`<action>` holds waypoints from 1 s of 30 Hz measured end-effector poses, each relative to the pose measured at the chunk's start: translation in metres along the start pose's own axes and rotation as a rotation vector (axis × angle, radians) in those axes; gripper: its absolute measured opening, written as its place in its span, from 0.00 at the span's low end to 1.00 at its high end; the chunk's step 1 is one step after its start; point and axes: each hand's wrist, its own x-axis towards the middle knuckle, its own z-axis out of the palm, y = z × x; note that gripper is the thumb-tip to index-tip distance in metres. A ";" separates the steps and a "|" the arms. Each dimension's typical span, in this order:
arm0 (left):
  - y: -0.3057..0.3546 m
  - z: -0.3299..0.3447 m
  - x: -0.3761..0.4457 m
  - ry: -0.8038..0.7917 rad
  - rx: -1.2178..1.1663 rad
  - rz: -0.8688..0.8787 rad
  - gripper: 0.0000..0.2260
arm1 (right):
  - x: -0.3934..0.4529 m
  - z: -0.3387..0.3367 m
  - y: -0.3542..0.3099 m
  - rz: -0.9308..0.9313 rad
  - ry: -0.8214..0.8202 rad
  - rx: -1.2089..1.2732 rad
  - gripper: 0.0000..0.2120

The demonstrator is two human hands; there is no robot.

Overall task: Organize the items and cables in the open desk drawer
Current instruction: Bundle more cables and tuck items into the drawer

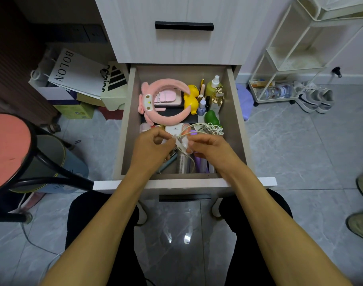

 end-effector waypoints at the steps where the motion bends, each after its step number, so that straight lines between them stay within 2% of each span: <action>1: 0.000 0.000 -0.001 0.003 0.012 0.016 0.01 | 0.000 0.000 0.000 0.016 0.015 0.020 0.06; 14: -0.006 0.005 -0.003 -0.098 0.125 0.263 0.03 | -0.002 -0.002 -0.003 0.050 0.009 -0.010 0.05; 22: -0.002 0.004 -0.003 -0.200 0.117 0.208 0.05 | 0.001 -0.003 -0.001 0.067 -0.010 0.032 0.08; 30: -0.002 0.001 0.000 -0.244 0.037 0.166 0.05 | 0.003 -0.003 0.004 0.037 0.005 -0.049 0.08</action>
